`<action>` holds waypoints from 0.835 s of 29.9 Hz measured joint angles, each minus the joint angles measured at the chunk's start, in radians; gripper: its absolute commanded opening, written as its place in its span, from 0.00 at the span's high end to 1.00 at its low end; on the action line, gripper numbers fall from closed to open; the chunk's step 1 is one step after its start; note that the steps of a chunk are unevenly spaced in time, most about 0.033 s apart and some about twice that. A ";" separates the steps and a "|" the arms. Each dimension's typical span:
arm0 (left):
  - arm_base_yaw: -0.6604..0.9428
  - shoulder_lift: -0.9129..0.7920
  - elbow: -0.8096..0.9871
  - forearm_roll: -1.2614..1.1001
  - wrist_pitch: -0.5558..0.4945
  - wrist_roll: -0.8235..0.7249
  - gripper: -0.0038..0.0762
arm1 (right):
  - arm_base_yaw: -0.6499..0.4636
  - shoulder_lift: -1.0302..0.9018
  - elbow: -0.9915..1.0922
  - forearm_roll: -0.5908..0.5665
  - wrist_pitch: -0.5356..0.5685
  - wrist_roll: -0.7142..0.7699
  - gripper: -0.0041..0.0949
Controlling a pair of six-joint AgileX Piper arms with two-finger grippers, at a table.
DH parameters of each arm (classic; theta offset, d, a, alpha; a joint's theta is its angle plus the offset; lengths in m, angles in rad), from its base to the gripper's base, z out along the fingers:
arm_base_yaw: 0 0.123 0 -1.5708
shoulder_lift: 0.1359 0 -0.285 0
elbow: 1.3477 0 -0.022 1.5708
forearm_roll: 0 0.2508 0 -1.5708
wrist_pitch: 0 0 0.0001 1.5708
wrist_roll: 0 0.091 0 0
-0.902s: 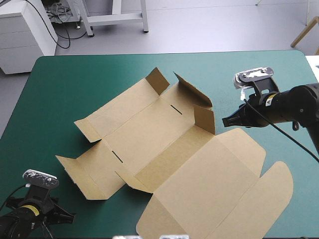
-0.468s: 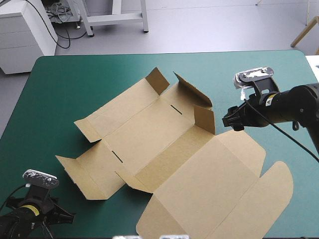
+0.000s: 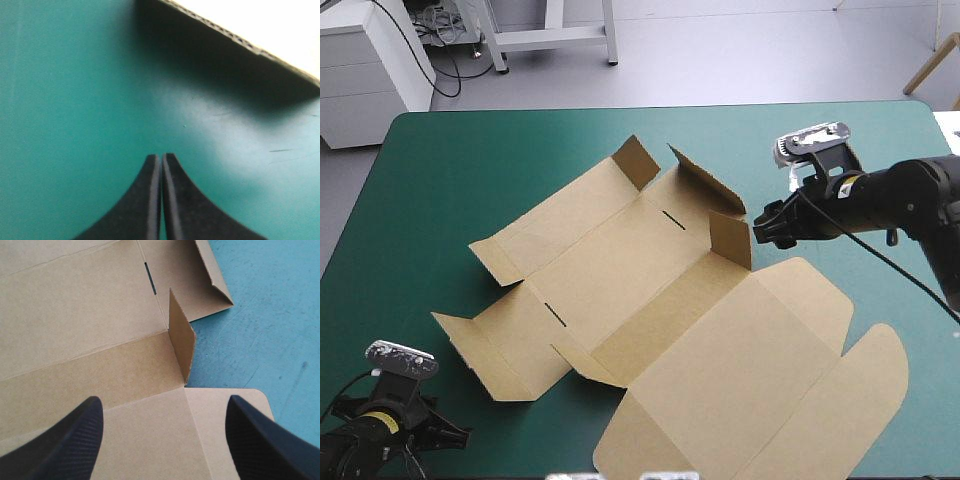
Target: Fold the box
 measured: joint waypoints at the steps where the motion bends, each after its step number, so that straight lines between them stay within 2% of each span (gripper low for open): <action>1: 0.000 0.000 0.000 0.000 0.000 0.000 0.96 | 0.000 0.016 -0.001 0.006 -0.004 -0.013 0.32; 7: 0.000 0.000 0.000 0.000 0.001 0.000 0.96 | 0.000 0.148 -0.001 0.013 -0.033 -0.101 0.32; 13: 0.000 0.000 0.000 0.000 0.008 0.000 0.96 | 0.000 0.260 -0.001 0.021 -0.134 -0.187 0.32; 17: 0.000 0.000 0.000 0.000 0.008 0.000 0.96 | 0.000 0.327 -0.001 0.029 -0.158 -0.235 0.32; 25: 0.000 0.000 0.000 0.000 0.008 0.000 0.96 | 0.000 0.445 -0.001 0.095 -0.217 -0.333 0.32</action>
